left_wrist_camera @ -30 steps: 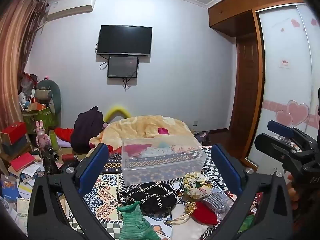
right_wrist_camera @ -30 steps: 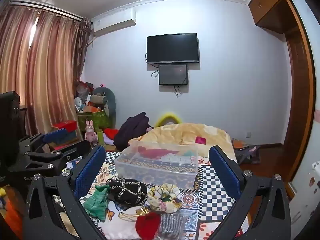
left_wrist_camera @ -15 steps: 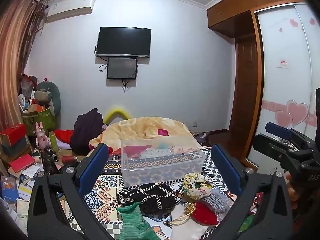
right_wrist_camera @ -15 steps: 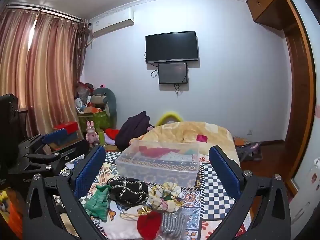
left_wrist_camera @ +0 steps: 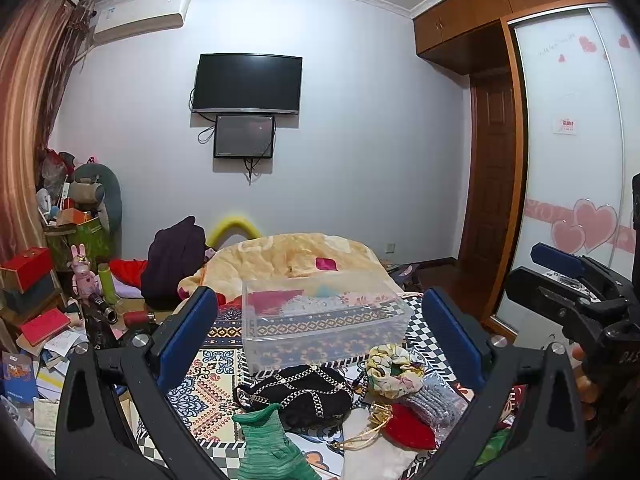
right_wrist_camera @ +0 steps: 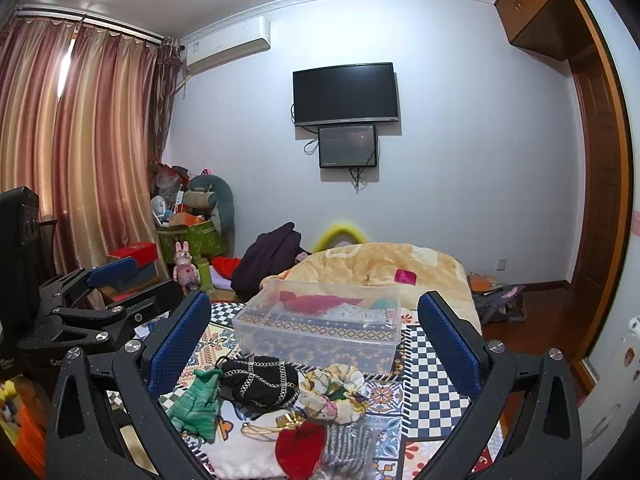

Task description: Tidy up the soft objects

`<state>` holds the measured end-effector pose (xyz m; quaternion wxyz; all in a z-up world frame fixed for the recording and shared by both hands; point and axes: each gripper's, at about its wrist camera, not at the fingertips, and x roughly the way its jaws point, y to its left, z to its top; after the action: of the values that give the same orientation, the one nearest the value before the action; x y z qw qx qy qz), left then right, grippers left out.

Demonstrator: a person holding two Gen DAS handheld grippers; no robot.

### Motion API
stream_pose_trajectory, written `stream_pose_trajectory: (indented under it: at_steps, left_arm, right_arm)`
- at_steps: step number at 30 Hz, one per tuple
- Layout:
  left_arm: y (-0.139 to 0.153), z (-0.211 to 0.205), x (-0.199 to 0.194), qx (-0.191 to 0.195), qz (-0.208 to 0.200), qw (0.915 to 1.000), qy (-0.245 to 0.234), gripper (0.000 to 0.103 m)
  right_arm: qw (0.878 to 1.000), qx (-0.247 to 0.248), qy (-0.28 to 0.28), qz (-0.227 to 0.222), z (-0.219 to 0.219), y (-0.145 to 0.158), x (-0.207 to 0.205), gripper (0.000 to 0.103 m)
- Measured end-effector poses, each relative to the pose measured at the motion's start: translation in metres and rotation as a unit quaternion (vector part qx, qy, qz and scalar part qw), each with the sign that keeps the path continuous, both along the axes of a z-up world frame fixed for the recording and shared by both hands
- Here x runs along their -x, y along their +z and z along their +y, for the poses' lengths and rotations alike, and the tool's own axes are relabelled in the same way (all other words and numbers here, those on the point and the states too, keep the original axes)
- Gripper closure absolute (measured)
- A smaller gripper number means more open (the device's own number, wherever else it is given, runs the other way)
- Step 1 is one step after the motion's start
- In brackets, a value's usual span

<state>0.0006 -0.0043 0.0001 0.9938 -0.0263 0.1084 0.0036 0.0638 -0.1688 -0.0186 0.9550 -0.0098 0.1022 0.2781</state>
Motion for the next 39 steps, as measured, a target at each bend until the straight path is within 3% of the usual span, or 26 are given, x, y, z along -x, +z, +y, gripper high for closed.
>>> stream_pose_trajectory:
  at_steps: [39]
  left_arm:
    - [0.0031, 0.0017, 0.0032, 0.009, 0.0, 0.9999, -0.01, 0.0]
  right_arm:
    - [1.0, -0.003, 0.004, -0.004, -0.0004, 0.0019, 0.0009, 0.0]
